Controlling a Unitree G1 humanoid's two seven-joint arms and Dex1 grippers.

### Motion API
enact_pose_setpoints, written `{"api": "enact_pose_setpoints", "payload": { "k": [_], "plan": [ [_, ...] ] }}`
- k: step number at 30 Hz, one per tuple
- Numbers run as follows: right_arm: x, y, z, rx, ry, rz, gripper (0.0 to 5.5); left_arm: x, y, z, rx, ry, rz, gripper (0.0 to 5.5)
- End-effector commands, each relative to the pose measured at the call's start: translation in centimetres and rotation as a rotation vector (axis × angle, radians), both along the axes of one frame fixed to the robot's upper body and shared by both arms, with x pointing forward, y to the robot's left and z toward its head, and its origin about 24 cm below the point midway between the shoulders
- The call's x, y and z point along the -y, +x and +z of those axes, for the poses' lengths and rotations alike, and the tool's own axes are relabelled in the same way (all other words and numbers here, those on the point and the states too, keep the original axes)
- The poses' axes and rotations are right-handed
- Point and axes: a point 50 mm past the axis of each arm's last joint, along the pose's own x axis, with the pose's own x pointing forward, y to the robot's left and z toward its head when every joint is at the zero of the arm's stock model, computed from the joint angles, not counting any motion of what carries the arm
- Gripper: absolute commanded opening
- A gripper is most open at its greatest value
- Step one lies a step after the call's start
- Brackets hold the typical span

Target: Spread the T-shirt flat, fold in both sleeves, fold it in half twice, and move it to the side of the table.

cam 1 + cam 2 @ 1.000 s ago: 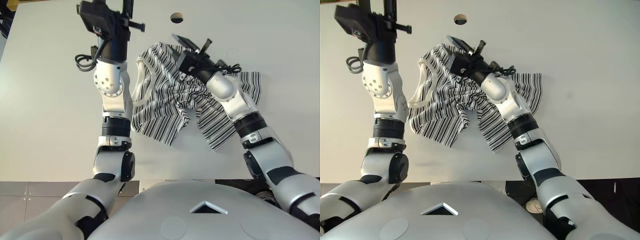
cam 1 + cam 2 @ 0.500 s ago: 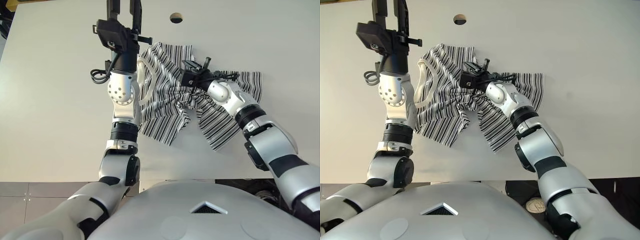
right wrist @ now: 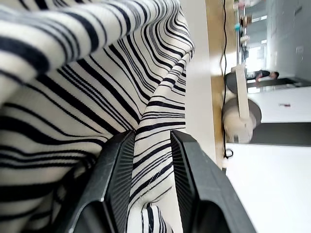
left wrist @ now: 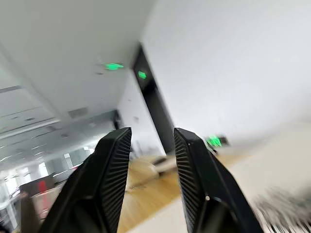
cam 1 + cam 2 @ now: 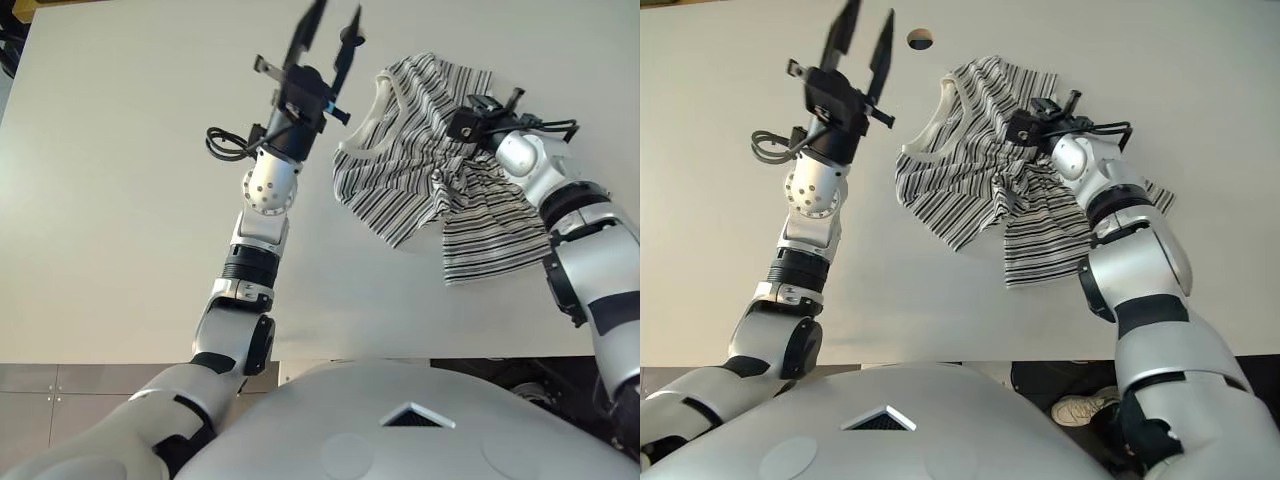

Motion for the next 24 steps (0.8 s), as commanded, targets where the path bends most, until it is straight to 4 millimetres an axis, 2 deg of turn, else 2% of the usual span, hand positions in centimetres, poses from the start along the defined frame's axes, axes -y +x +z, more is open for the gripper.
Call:
{"api": "enact_pose_setpoints", "payload": {
  "k": [1,4,8,14,17,20,24],
  "plan": [
    [0.6,0.5,1.3,0.077,0.063,-0.025,1.34,0.6,-0.8,-2.6,-0.068,0.258,-0.072,1.59],
    [0.1,1.6,4.3,0.261,0.187,-0.017,1.34,1.4,-1.7,-4.1,-0.060,0.490,-0.152,1.59],
    [0.1,2.1,7.4,0.446,0.284,0.005,1.34,1.4,-3.1,-5.6,-0.056,0.700,-0.258,1.59],
    [-0.9,0.8,9.1,0.485,0.379,0.150,1.34,-0.1,-3.9,-7.4,-0.066,1.002,-0.321,1.59],
    [-1.8,-0.4,9.6,0.468,0.408,0.222,1.34,-1.5,-3.9,-8.7,-0.083,1.199,-0.335,1.59],
    [-2.6,-1.7,10.2,0.449,0.437,0.274,1.34,-4.2,-3.2,-10.1,-0.092,1.509,-0.342,1.59],
    [-3.3,-3.0,10.4,0.416,0.450,0.307,1.34,-7.5,-2.5,-10.1,-0.082,1.788,-0.345,1.59]
  ]
}}
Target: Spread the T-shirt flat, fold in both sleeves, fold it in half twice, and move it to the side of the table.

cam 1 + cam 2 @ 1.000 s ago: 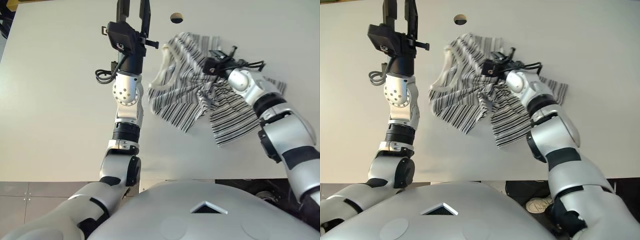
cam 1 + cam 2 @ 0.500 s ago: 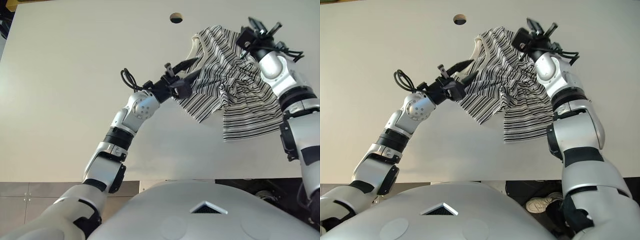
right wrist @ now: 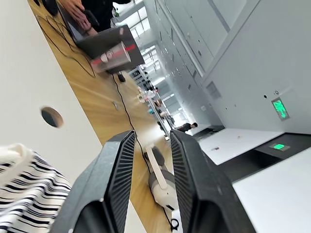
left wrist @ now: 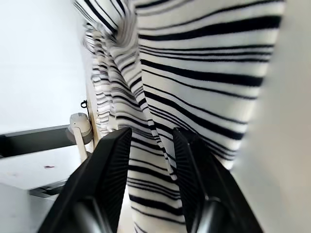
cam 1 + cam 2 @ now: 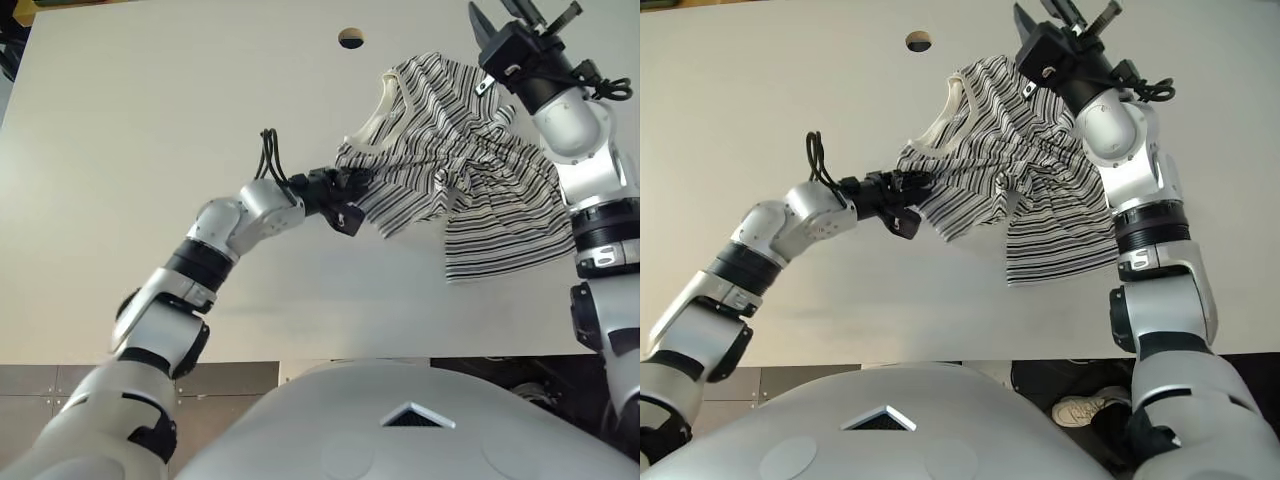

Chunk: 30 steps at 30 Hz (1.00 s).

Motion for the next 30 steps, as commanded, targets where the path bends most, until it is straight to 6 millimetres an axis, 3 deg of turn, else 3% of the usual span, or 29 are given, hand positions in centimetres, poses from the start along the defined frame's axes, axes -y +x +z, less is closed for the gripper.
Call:
{"api": "enact_pose_setpoints", "payload": {
  "k": [1,8,11,17,23,27,30],
  "plan": [
    [-0.1,-1.1,0.2,-0.029,-0.007,0.018,1.34,-6.3,-1.2,-3.5,-0.100,0.410,0.061,1.59],
    [0.0,-3.4,-1.7,-0.240,0.005,0.103,1.34,-13.7,-0.2,-1.6,-0.071,0.614,0.170,1.59],
    [-0.2,-4.6,-3.2,-0.361,-0.011,0.172,1.34,-15.4,1.0,-0.6,0.003,0.597,0.213,1.59],
    [-0.7,-6.2,-4.6,-0.475,-0.052,0.284,1.34,-14.9,4.3,1.8,0.257,0.433,0.181,1.59],
    [-0.7,-7.3,-6.7,-0.565,-0.188,0.315,1.34,-13.6,5.2,5.3,0.323,0.100,0.204,1.59],
    [-0.2,-8.3,-9.4,-0.647,-0.387,0.333,1.34,-13.7,4.9,7.0,0.322,0.001,0.226,1.59],
    [0.0,-9.6,-10.7,-0.666,-0.568,0.401,1.34,-12.5,4.5,7.9,0.308,-0.157,0.222,1.59]
  ]
}}
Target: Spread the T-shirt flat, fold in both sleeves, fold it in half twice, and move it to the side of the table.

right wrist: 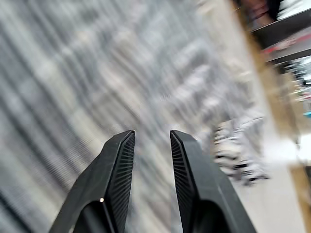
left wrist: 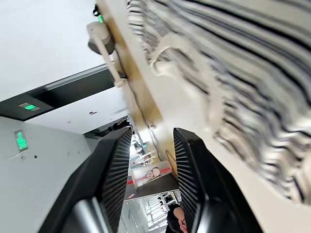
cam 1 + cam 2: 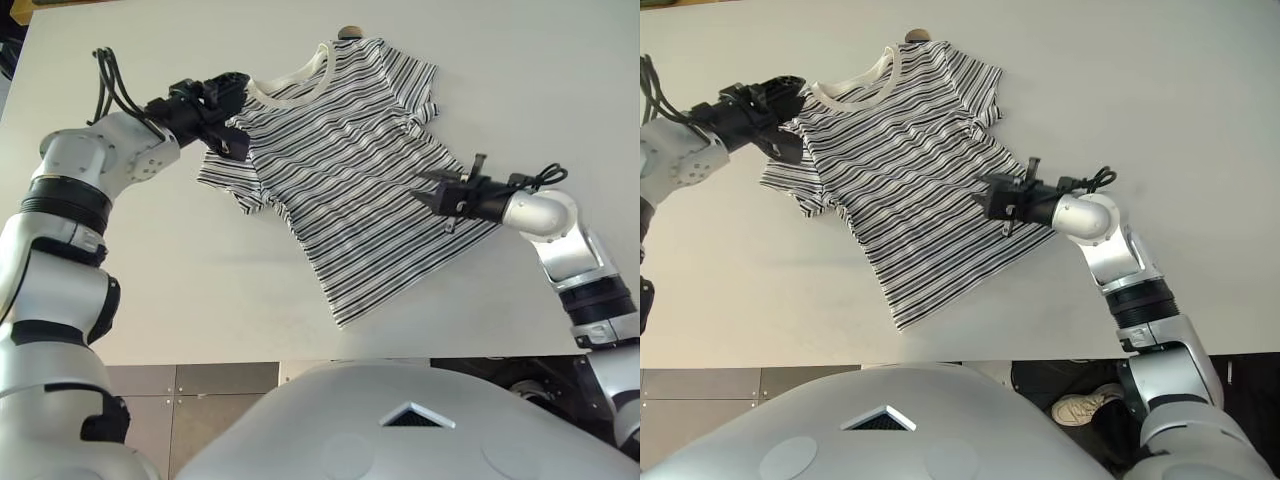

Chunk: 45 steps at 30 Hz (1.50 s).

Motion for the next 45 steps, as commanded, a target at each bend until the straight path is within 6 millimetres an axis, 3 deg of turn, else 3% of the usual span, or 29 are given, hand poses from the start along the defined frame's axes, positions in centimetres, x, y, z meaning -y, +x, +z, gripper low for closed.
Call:
{"api": "enact_pose_setpoints", "payload": {
  "k": [1,7,13,16,22,27,31,38,45],
  "plan": [
    [0.6,-1.9,-1.6,-0.048,-0.194,0.149,1.34,1.2,-0.6,1.1,0.002,-0.178,-0.027,1.59],
    [-0.4,-6.1,-1.5,-0.195,-0.189,0.349,1.34,1.4,-0.9,1.9,-0.011,-0.388,0.052,1.59],
    [-0.8,-7.1,0.0,-0.199,-0.146,0.377,1.34,-1.3,-1.4,1.1,-0.092,-0.545,0.254,1.59],
    [-0.7,-6.6,0.8,-0.157,-0.142,0.352,1.34,-2.7,-2.1,0.8,-0.153,-0.648,0.336,1.59],
    [-1.3,-2.1,5.6,0.170,0.028,0.181,1.34,-4.9,-5.9,-1.6,-0.560,-1.092,0.486,1.59],
    [-1.7,0.4,9.1,0.370,0.248,0.014,1.34,-6.4,-8.2,-2.8,-0.791,-1.323,0.601,2.29],
    [-1.9,0.6,9.2,0.382,0.276,-0.008,1.34,-6.3,-9.4,-4.2,-0.907,-1.426,0.708,2.40],
    [-2.0,0.3,8.3,0.366,0.251,0.003,1.34,-5.2,-9.4,-5.7,-1.009,-1.584,0.854,2.40],
    [-2.2,0.1,7.8,0.351,0.235,0.022,1.34,-5.8,-9.6,-7.1,-0.999,-1.595,0.975,2.40]
  ]
}}
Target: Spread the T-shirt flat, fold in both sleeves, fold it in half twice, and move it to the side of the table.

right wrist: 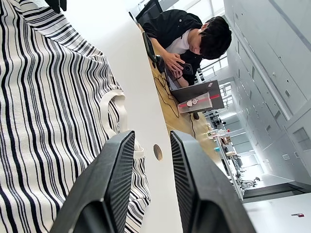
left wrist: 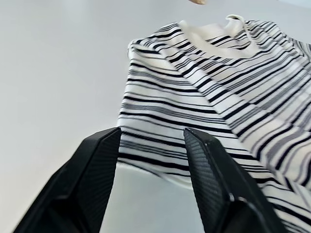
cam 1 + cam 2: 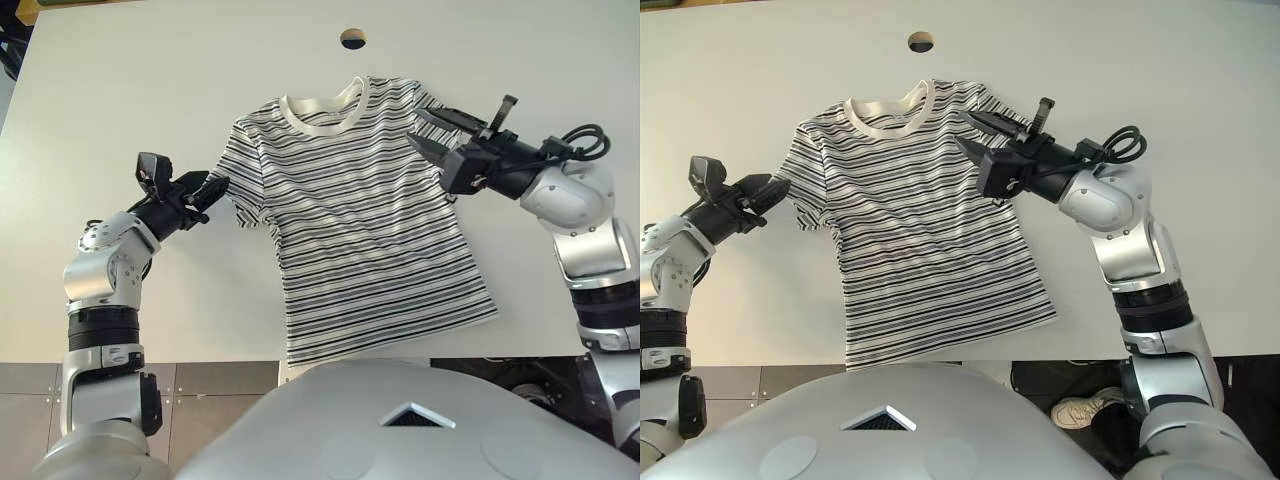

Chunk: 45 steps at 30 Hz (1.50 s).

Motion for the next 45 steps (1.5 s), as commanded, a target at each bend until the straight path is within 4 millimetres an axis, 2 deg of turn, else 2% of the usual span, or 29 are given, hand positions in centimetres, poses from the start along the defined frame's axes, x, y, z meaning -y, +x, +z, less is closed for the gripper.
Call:
{"api": "enact_pose_setpoints", "payload": {
  "k": [1,6,21,32,35,40,45],
  "plan": [
    [-0.1,-0.1,-0.3,-0.009,-0.017,0.014,1.34,-0.4,0.1,-0.4,-0.024,0.040,0.025,2.40],
    [-0.1,-0.2,-0.4,-0.012,-0.023,0.022,1.34,-0.3,-0.4,-1.4,-0.070,0.074,-0.005,2.40],
    [-0.2,-0.1,-0.4,-0.009,-0.024,0.023,1.34,0.4,-0.6,-1.8,-0.049,0.025,-0.061,0.13],
    [-0.2,0.1,-0.5,-0.009,-0.020,0.014,1.34,2.3,0.7,2.6,0.107,-0.244,-0.057,0.13],
    [-0.2,0.2,-0.6,-0.009,-0.020,0.011,1.34,3.2,0.8,3.1,0.114,-0.271,-0.083,0.13],
    [0.3,1.0,-0.8,-0.015,-0.006,-0.047,1.34,6.1,1.5,3.5,0.118,-0.346,-0.151,0.13],
    [2.3,3.9,-1.7,-0.057,0.055,-0.246,1.34,8.9,2.6,2.9,0.098,-0.437,-0.154,0.13]
  ]
}}
